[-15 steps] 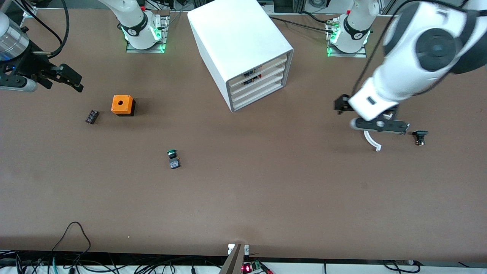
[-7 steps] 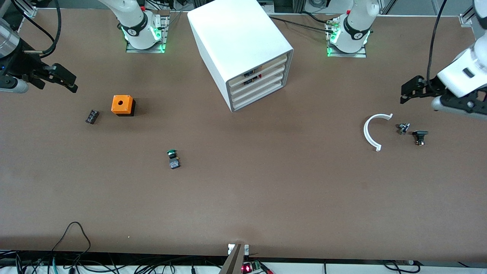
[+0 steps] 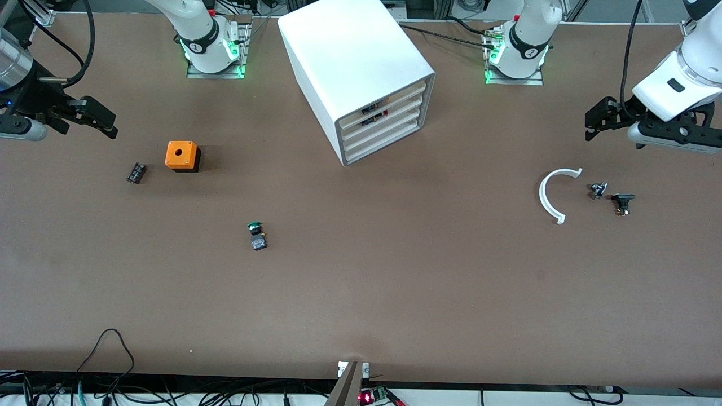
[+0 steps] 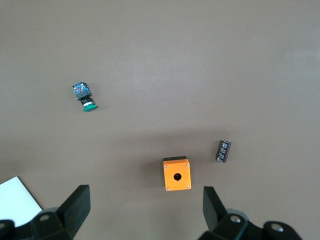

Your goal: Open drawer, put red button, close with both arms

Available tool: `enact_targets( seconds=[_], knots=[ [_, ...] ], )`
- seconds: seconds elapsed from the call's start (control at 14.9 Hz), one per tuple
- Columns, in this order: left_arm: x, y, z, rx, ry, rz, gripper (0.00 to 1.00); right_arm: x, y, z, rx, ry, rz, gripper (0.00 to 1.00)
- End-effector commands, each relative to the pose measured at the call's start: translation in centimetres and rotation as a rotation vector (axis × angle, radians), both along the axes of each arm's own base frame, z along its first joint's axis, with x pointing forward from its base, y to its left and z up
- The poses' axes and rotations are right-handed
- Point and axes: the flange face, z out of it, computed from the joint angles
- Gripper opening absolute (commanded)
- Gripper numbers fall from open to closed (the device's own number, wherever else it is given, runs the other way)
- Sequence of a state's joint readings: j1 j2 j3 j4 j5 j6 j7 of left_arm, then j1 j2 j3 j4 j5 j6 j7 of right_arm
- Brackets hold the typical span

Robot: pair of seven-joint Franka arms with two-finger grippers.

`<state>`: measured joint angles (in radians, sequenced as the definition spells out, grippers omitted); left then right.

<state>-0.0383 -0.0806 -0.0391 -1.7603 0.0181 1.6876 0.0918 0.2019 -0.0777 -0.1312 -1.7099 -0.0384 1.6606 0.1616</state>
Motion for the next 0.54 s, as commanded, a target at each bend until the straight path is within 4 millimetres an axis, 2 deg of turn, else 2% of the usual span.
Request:
enact_targets(
  seconds=[0.0,0.47],
  knots=[
    [0.84,0.55,0.0,0.01,0.011,0.021,1.0,0.07,-0.04,0.7,-0.006,0.004,0.01,1.0],
    [0.77,0.2,0.05,0.01,0.018,0.059,1.0,0.18,-0.41,0.66,-0.002,0.001,-0.009,1.0]
  ],
)
